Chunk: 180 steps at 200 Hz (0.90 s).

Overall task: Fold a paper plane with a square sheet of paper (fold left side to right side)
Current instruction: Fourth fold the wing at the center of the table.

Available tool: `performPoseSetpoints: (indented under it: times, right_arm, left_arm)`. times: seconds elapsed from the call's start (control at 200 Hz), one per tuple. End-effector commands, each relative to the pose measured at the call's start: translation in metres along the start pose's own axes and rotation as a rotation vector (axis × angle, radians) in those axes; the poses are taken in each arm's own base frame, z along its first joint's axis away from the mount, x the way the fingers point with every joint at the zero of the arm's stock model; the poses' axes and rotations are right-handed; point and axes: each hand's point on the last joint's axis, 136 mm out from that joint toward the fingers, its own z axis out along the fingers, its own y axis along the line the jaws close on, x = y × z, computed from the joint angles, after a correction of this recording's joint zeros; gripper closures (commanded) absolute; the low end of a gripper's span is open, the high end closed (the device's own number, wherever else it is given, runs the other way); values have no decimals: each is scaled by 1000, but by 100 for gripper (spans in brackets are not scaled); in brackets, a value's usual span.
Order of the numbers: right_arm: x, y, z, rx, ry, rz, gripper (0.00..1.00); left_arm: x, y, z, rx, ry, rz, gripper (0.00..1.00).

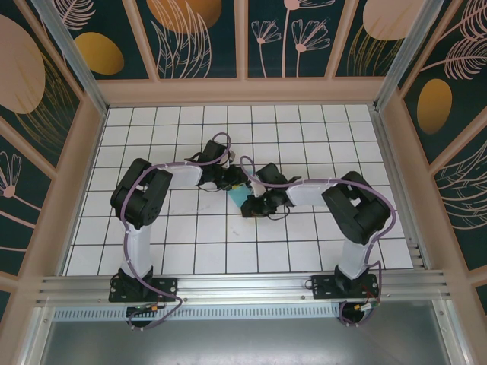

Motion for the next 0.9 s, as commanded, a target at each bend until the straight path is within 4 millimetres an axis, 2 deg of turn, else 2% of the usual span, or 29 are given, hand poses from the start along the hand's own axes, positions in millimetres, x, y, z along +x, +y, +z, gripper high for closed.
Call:
performPoseSetpoints:
  times: [0.0,0.08,0.255,0.39,0.53,0.686,0.896]
  right_arm:
    - [47,-14,-1,35,140,77,85]
    - [43,-7,-8,25,127,59,86]
    - [0,33,-39,-55,10,-14,86]
    - [-22,44,-54,-78,-64,-38,86]
    - [-35,42,-44,-83,-88,-34,86]
    - [-49,26,-28,-28,-104,-22,86]
    - [-39,10,-11,8,-45,-7,86]
  left_arm:
    - [27,83,21,-249,53,-69,65]
    - [27,83,21,-251,53,-69,65]
    - [26,82,20,-250,49,-69,65]
    - [26,81,20,-247,48,-69,65]
    - [26,81,19,-247,48,-69,65]
    - [26,80,20,-244,49,-67,65]
    - [26,81,20,-246,52,-67,65]
